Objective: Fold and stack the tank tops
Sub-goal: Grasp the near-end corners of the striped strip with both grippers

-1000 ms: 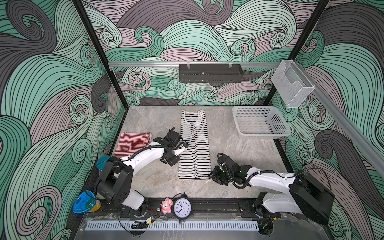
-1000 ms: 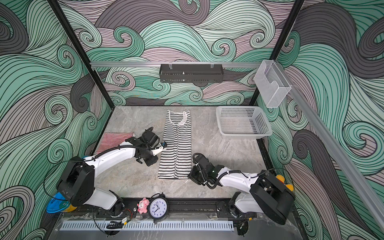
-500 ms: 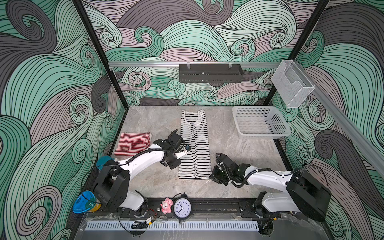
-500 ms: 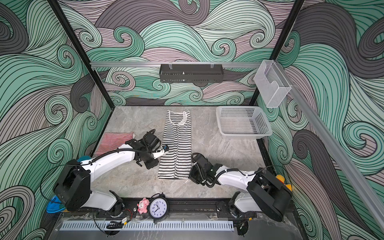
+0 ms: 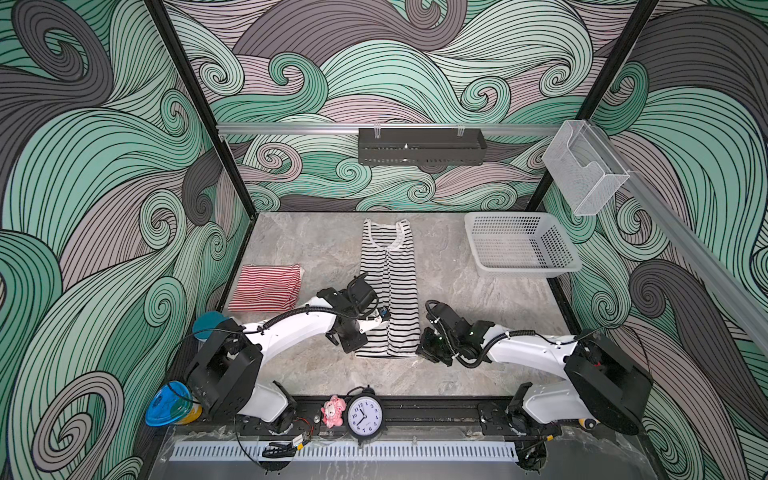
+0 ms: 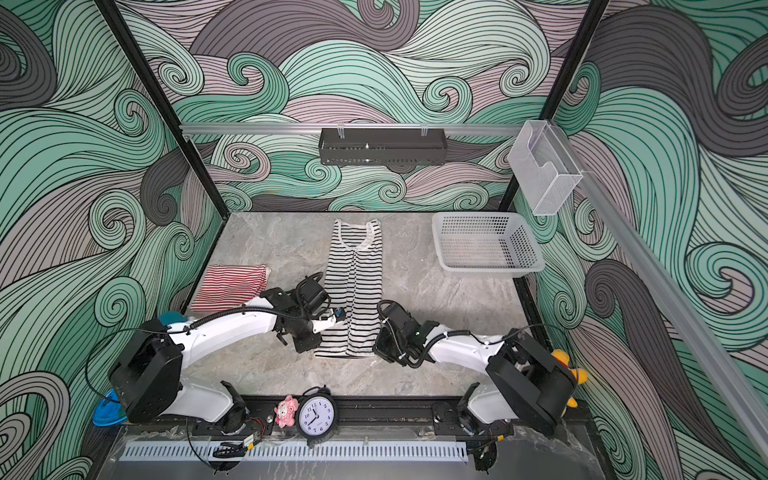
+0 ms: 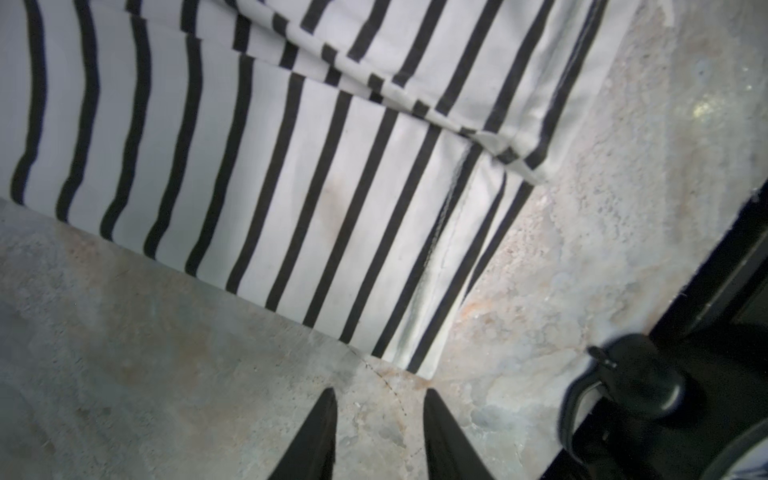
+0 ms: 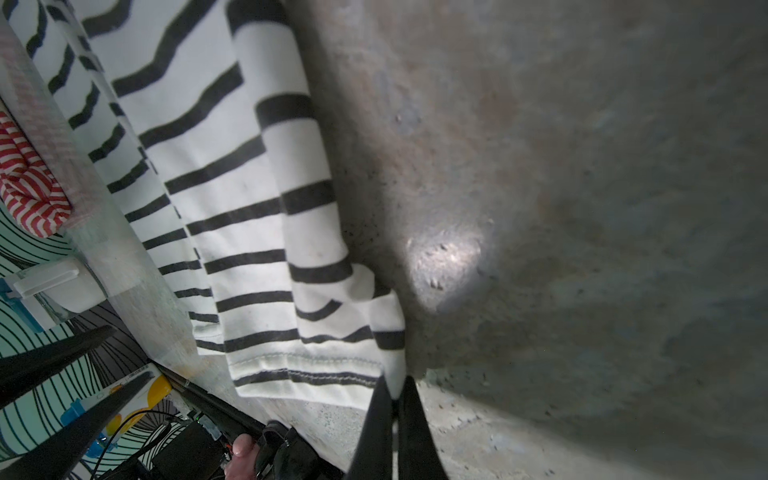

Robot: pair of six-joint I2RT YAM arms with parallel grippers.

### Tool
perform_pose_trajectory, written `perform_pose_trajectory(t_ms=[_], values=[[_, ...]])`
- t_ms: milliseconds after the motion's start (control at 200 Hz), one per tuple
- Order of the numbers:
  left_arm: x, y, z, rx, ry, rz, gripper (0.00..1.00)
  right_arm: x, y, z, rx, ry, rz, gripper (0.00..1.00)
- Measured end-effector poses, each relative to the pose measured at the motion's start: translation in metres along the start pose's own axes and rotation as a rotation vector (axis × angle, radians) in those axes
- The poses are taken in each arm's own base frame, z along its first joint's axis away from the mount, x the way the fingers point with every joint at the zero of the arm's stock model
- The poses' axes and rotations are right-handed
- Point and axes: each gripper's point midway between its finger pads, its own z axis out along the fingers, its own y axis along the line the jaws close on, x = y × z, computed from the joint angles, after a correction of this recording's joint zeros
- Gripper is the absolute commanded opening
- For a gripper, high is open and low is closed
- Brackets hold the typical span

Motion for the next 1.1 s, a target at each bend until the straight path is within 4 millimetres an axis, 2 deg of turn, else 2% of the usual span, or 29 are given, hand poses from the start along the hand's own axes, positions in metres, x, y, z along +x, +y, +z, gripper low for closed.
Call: perform_pose_trajectory(t_ms=[420,661,866,971,1101], values=[[0.008,-0.018,0.017,0.025,0.052,0.059,0.38,-0.001,0.002,-0.001,-0.012,0.011,0.002,0.00],[0.012,-0.018,0.033,0.027,0.099,0.067,0.38,-0.001,0.002,-0.001,-0.013,0.012,0.002,0.00],[0.013,-0.017,0.038,0.021,0.110,0.074,0.37,-0.002,0.002,-0.001,-0.013,0.011,0.003,0.00],[0.014,-0.016,0.039,0.007,0.122,0.093,0.33,-0.003,0.002,-0.002,-0.014,0.009,0.007,0.00],[0.013,-0.012,0.040,-0.020,0.141,0.108,0.21,-0.005,0.002,-0.002,-0.015,0.006,0.012,0.00]])
